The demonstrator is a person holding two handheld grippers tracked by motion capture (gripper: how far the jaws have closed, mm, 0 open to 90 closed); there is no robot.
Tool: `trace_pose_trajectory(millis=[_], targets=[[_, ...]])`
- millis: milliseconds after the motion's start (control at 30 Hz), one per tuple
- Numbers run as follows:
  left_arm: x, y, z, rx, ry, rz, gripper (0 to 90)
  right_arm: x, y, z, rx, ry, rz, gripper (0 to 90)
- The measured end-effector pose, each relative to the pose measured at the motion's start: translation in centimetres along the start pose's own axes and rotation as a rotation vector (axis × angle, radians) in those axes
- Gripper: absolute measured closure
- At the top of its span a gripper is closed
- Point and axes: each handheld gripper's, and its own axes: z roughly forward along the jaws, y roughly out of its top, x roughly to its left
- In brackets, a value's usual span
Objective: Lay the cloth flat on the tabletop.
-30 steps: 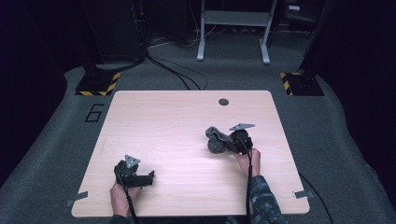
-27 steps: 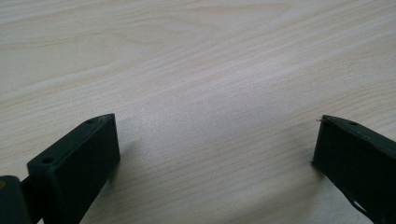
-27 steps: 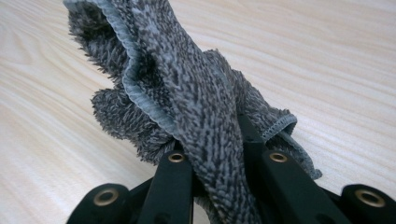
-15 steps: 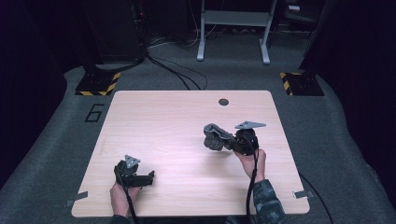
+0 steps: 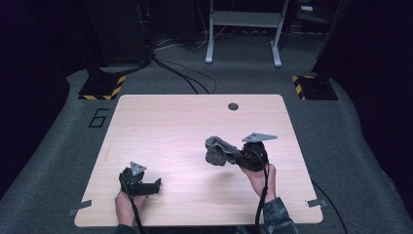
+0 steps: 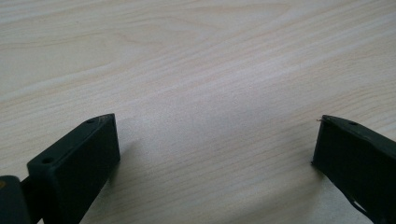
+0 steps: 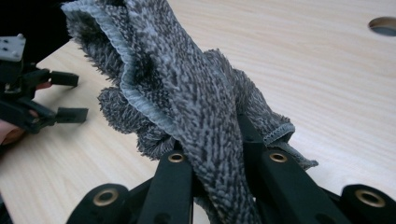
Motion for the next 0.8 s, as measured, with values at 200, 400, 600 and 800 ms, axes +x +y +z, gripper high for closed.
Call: trace_pose_trajectory(millis=[200,400,600,800], targets=[[0.0,0.0,0.0,0.001,0.000,0.000,0.3,1.7,-1.4,0.6,0.060,0.020,0.014,80.0],[0.0,0.0,0.0,0.000,0.001,0.001,0.2,3.2,-3.3,2.0,0.140,0.044,0.025,79.4],[0.0,0.0,0.0,0.001,0.003,0.002,0.3,3.4,-4.5,4.1,0.194,0.036,0.007,57.0],[0.0,0.0,0.0,0.001,0.001,0.002,0.3,3.1,-4.2,3.2,0.145,0.046,0.017,33.6]])
